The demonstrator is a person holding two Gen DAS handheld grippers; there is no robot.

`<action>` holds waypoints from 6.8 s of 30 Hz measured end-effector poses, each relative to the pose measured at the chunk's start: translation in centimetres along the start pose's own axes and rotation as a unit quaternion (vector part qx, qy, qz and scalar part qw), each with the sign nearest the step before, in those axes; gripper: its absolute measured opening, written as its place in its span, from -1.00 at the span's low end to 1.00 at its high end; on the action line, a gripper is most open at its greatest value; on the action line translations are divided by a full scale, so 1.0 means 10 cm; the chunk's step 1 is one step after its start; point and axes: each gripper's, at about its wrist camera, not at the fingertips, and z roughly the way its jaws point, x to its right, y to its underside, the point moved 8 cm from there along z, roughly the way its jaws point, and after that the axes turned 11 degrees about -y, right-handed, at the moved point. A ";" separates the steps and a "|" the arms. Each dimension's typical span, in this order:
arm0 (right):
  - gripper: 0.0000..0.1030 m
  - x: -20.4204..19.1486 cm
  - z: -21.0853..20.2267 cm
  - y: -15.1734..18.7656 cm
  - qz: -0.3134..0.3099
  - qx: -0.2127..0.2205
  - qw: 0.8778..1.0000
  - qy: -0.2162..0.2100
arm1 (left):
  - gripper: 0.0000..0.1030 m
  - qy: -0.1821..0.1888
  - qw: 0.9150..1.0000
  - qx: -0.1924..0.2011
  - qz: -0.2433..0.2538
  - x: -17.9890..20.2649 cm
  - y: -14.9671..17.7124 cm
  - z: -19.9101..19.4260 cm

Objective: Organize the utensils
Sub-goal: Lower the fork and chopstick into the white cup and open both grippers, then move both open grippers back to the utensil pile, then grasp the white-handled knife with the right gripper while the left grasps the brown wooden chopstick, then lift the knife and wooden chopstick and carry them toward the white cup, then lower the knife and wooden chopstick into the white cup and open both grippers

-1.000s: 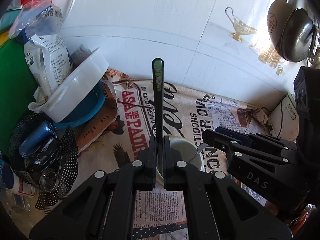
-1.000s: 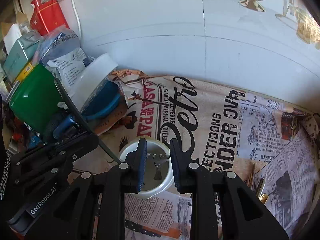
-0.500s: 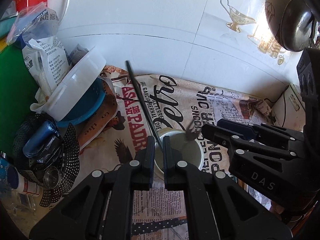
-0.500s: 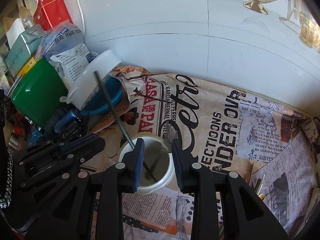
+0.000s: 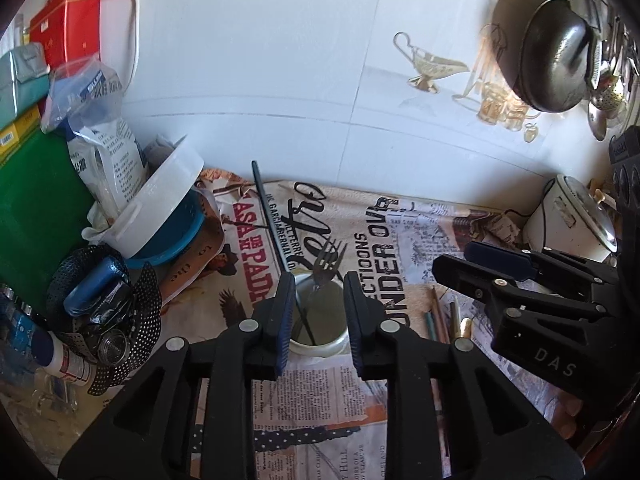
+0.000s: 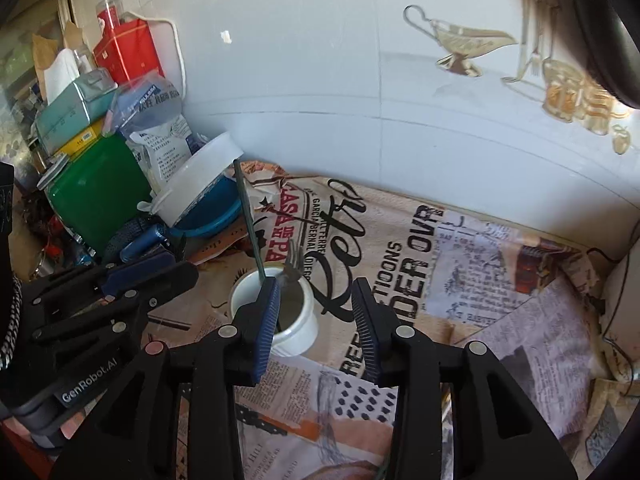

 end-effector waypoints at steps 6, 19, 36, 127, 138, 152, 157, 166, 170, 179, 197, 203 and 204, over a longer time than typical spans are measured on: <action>-0.15 0.21 -0.36 0.09 -0.001 0.021 0.999 0.025 | -0.14 -0.007 1.000 0.019 0.016 0.24 0.02 -0.21; -0.14 1.03 -0.77 0.65 0.052 -0.003 0.996 0.077 | 0.29 0.012 0.999 0.008 0.041 0.95 0.32 -0.17; -0.14 1.60 -0.14 1.67 0.133 -0.138 0.980 0.053 | 0.29 -0.007 0.991 -0.120 0.062 1.36 1.25 0.74; -0.88 1.75 -0.24 1.33 0.157 -0.069 0.984 0.051 | -0.89 0.113 0.979 -0.158 0.067 1.85 0.98 0.79; -0.88 1.51 -0.70 1.11 0.139 -0.003 0.989 0.056 | -0.89 0.102 0.989 -0.091 0.050 1.63 0.67 0.41; -0.88 1.10 -0.97 0.65 0.102 0.059 0.992 0.045 | -0.89 0.082 0.996 -0.016 0.020 1.19 0.27 -0.03; -0.88 0.90 -0.99 0.46 0.084 0.074 0.993 0.037 | -0.89 0.075 0.997 0.014 0.006 0.98 0.10 -0.17; -0.88 0.54 -1.00 0.16 0.049 0.094 0.994 0.023 | -0.89 0.059 0.996 0.063 -0.017 0.62 -0.21 -0.34; -0.88 0.39 -0.97 0.03 0.037 0.100 0.994 0.014 | -0.89 0.050 0.995 0.082 -0.030 0.44 -0.35 -0.36; -0.88 0.09 -0.83 -0.22 0.017 0.105 0.994 -0.002 | -0.89 0.029 0.993 0.106 -0.046 0.05 -0.62 -0.19; -0.88 -0.10 -0.04 -0.38 0.023 0.065 0.997 -0.027 | -0.89 -0.003 0.993 0.104 -0.061 -0.25 -0.64 0.83; -0.88 -0.09 0.19 -0.26 0.031 0.037 0.998 -0.029 | -0.89 -0.004 0.995 0.083 -0.049 -0.24 -0.46 1.09; -0.88 -0.09 0.22 -0.25 0.032 0.034 0.999 -0.029 | -0.89 -0.004 0.996 0.078 -0.048 -0.24 -0.41 1.12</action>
